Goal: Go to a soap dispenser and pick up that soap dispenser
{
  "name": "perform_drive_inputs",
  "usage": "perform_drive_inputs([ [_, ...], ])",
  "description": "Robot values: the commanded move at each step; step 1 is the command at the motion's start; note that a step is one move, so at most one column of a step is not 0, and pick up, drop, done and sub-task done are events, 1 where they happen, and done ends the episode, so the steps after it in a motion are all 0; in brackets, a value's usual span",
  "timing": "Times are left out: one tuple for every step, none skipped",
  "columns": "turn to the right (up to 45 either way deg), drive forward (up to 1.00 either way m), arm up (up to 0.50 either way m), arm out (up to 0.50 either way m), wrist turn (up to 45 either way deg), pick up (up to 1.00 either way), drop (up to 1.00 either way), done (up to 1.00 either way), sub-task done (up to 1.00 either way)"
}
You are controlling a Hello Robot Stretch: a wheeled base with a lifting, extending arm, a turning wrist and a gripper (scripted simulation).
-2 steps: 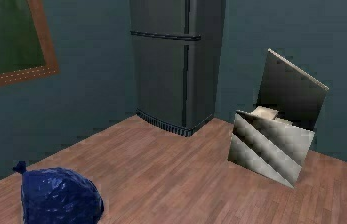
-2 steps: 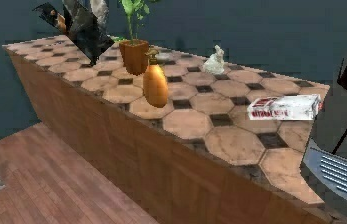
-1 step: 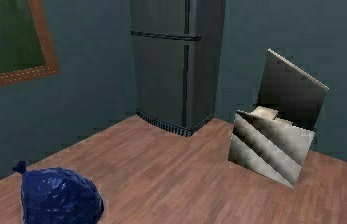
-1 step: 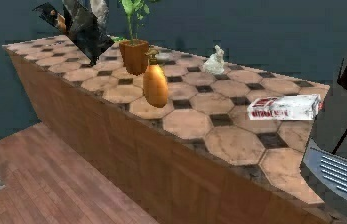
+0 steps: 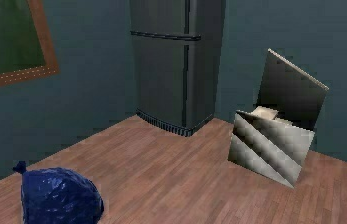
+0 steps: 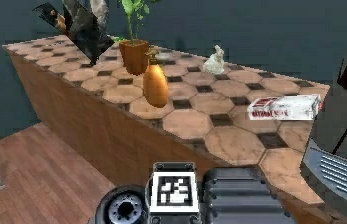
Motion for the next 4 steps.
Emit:
perform_drive_inputs([
  [0.0, 0.0, 0.0, 0.48, 0.0, 0.0, 0.0, 0.0, 0.0],
  [0.0, 0.0, 0.0, 0.0, 45.0, 0.0, 0.0, 0.0, 0.0],
  [0.0, 0.0, 0.0, 0.0, 45.0, 0.0, 0.0, 0.0, 0.0],
  [0.0, 0.0, 0.0, 0.0, 45.0, 0.0, 0.0, 0.0, 0.0],
])
